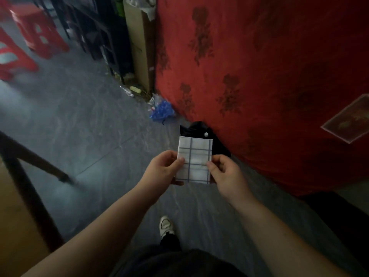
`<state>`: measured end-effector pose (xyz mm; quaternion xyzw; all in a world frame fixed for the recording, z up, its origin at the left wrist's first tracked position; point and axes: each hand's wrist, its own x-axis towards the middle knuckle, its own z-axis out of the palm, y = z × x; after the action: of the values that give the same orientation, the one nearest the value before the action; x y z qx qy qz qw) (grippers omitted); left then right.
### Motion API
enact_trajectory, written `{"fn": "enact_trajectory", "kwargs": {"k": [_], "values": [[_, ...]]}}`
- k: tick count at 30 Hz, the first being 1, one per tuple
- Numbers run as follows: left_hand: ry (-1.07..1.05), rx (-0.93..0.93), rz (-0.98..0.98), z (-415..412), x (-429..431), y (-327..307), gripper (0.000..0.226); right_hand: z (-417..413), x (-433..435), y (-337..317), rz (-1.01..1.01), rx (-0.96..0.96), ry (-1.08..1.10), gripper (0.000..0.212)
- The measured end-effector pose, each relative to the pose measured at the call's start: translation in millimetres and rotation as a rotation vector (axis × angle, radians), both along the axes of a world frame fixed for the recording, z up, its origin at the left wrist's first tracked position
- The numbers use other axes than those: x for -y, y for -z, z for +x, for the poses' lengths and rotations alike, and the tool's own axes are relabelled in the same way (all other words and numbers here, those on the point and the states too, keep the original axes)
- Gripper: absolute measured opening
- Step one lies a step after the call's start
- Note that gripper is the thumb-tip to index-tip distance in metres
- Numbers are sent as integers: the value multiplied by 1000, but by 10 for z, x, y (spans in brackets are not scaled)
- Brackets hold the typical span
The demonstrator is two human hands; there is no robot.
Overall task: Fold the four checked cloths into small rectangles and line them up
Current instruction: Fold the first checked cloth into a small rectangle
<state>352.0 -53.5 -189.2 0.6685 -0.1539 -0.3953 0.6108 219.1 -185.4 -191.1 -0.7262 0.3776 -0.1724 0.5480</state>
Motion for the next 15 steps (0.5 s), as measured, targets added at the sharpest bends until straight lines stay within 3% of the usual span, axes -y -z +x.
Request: {"fn": "enact_trajectory", "kwargs": {"k": [6, 15], "values": [[-172, 28, -45, 1339, 285, -182, 11, 1539, 356, -168, 29, 59, -104, 7], [-507, -30, -96, 2942, -50, -78, 12, 3655, 307, -130, 46, 75, -413, 4]]}}
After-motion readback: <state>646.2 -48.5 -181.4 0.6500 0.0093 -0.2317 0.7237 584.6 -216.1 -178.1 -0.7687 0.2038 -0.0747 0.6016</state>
